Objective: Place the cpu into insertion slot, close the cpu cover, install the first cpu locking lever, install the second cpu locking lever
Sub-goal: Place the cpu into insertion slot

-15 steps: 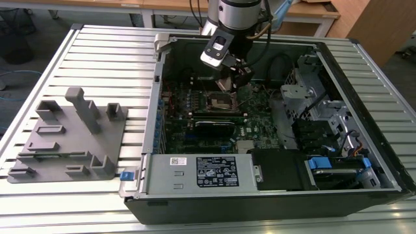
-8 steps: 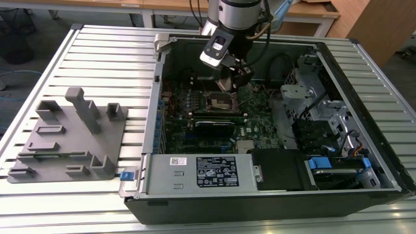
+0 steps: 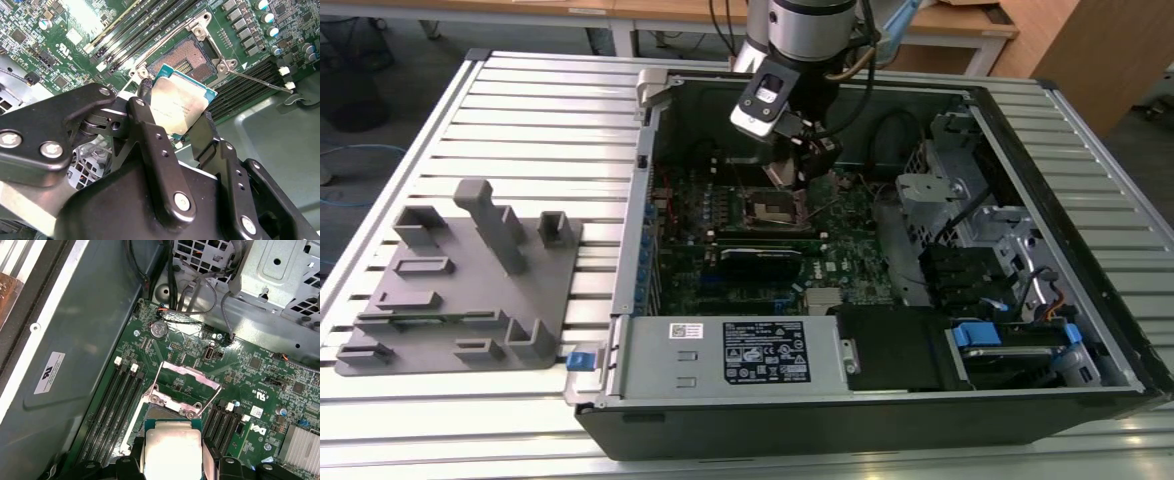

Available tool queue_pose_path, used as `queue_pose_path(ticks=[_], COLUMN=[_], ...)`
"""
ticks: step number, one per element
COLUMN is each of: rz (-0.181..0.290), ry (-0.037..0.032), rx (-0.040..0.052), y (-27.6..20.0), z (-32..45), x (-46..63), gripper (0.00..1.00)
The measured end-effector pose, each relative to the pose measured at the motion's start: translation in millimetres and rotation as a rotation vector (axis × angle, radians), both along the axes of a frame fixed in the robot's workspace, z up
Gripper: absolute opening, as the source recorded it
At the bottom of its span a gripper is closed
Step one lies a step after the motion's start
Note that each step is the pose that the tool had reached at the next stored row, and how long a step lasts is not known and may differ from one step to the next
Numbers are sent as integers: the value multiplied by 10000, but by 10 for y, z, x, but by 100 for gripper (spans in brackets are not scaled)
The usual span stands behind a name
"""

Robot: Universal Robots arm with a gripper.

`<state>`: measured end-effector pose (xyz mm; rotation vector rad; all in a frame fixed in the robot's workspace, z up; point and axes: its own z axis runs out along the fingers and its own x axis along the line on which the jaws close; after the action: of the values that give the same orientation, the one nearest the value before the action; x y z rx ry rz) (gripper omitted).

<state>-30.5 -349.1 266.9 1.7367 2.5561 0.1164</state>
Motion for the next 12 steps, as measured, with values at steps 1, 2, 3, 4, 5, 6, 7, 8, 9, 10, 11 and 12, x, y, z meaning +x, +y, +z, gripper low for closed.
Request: queue_pose_path(ticks=[1,2,3,4,5,6,7,8,9,10,11,12], rz=[0,-1,0,-14,-60,-145,-265,-396,-551,-707,-865,-1027], ry=[0,0,0,0,-1,-1,-1,0,0,0,0,0], rx=[0,0,0,0,0,1,1,0,0,0,0,0], y=[0,0,0,0,0,1,0,0,0,0,0,0], z=[0,0,0,0,-2,-4,-6,-7,-9,-11,-14,-16], x=[0,0,0,0,0,0,0,0,0,0,0,0], gripper=[54,54,54,54,54,54,54,54,54,54,54,54])
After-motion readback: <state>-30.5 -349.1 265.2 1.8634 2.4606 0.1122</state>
